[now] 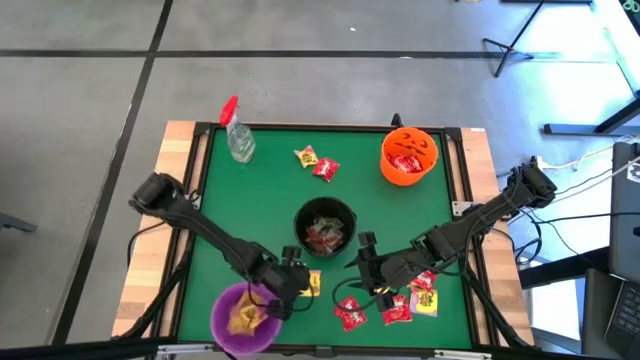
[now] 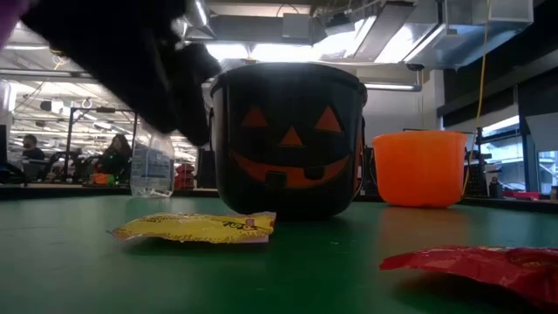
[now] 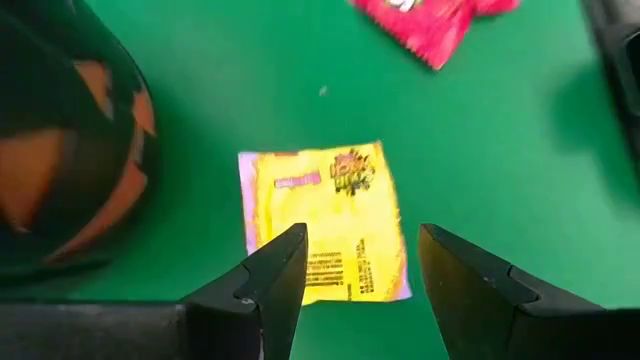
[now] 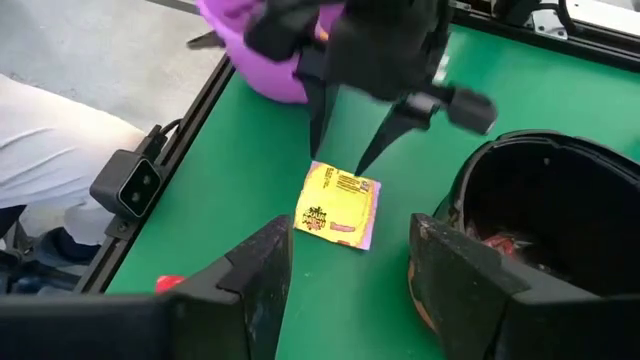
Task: Sort candy
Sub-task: Put the yellow candy into the purple bucket
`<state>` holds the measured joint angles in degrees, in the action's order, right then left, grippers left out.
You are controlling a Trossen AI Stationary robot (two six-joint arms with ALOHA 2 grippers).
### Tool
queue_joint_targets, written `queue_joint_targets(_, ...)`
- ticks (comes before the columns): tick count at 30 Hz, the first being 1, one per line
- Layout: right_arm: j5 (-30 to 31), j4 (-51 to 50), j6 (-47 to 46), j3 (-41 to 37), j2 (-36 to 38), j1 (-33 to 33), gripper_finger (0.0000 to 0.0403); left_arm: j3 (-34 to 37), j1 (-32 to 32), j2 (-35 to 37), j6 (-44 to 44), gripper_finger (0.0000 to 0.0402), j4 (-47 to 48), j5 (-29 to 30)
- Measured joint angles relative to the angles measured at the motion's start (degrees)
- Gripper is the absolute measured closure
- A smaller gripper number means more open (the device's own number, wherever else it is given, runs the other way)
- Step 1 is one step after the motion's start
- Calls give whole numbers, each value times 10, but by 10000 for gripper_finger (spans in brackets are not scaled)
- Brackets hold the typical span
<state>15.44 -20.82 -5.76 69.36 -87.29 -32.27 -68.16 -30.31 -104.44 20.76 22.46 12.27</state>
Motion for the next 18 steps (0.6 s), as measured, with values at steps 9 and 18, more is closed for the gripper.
queue_joint_targets(9,0,0,1,0,0,0,204,1,-1,-28,11,220,6,2)
queue_joint_targets(18,5,0,1,0,0,0,204,1,-1,2,11,221,47,18)
